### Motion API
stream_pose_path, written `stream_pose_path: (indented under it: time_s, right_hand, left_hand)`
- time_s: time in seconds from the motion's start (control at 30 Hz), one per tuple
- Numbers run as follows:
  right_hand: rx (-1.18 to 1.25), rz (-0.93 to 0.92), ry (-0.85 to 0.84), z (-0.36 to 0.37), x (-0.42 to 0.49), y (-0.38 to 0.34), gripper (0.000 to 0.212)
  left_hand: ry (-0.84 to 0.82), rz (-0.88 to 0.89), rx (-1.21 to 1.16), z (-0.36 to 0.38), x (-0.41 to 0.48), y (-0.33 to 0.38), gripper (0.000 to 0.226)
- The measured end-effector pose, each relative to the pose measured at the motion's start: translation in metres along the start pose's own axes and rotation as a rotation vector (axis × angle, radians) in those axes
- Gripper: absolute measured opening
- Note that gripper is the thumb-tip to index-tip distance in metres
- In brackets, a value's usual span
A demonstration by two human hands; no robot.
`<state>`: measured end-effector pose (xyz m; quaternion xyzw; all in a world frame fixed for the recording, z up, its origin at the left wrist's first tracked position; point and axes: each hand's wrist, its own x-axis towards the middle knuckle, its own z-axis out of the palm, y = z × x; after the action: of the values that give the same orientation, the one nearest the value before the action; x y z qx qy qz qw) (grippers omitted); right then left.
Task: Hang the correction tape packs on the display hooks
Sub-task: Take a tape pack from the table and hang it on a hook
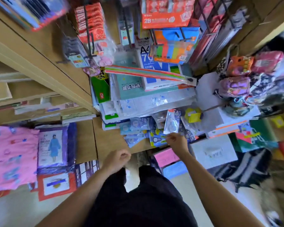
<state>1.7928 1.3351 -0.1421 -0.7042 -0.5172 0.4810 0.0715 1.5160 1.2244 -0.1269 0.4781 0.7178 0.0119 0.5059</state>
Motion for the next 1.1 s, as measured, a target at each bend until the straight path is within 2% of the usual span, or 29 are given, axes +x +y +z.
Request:
stream_pose_path:
  time_s: [0.23, 0.37, 0.47, 0.6, 0.67, 0.8, 0.93, 1.0, 1.1]
  right_hand:
    - [0.185, 0.368, -0.028, 0.023, 0.048, 0.089, 0.022]
    - [0.244, 0.47, -0.037, 0.027, 0.084, 0.103, 0.02]
    - [0.301, 0.498, 0.025, 0.027, 0.114, 0.102, 0.037]
    - [0.327, 0.507, 0.079, 0.036, 0.154, 0.101, 0.075]
    - [0.352, 0.538, 0.105, 0.043, 0.167, 0.105, 0.08]
    - [0.419, 0.557, 0.141, 0.047, 0.174, 0.108, 0.079]
    - [0.471, 0.515, 0.122, 0.051, 0.158, 0.113, 0.05]
    - [0.51, 0.529, 0.12, 0.054, 0.14, 0.121, 0.04]
    - [0.53, 0.551, 0.074, 0.06, 0.104, 0.137, 0.038]
  left_hand:
    - [-0.178, -0.013, 0.121, 0.037, 0.017, -0.009, 0.012]
    - [-0.216, -0.08, 0.152, 0.039, 0.031, -0.019, 0.011]
    - [-0.208, -0.144, 0.146, 0.037, 0.05, -0.026, 0.01]
    - [-0.195, -0.181, 0.132, 0.034, 0.071, -0.031, 0.021]
    - [-0.206, -0.17, 0.139, 0.036, 0.079, -0.032, 0.017]
    - [-0.219, -0.169, 0.139, 0.039, 0.09, -0.03, 0.019]
    - [-0.243, -0.159, 0.111, 0.045, 0.098, -0.021, 0.01]
    - [-0.252, -0.151, 0.091, 0.048, 0.102, -0.017, 0.013]
    - [-0.267, -0.134, 0.081, 0.051, 0.118, -0.011, 0.023]
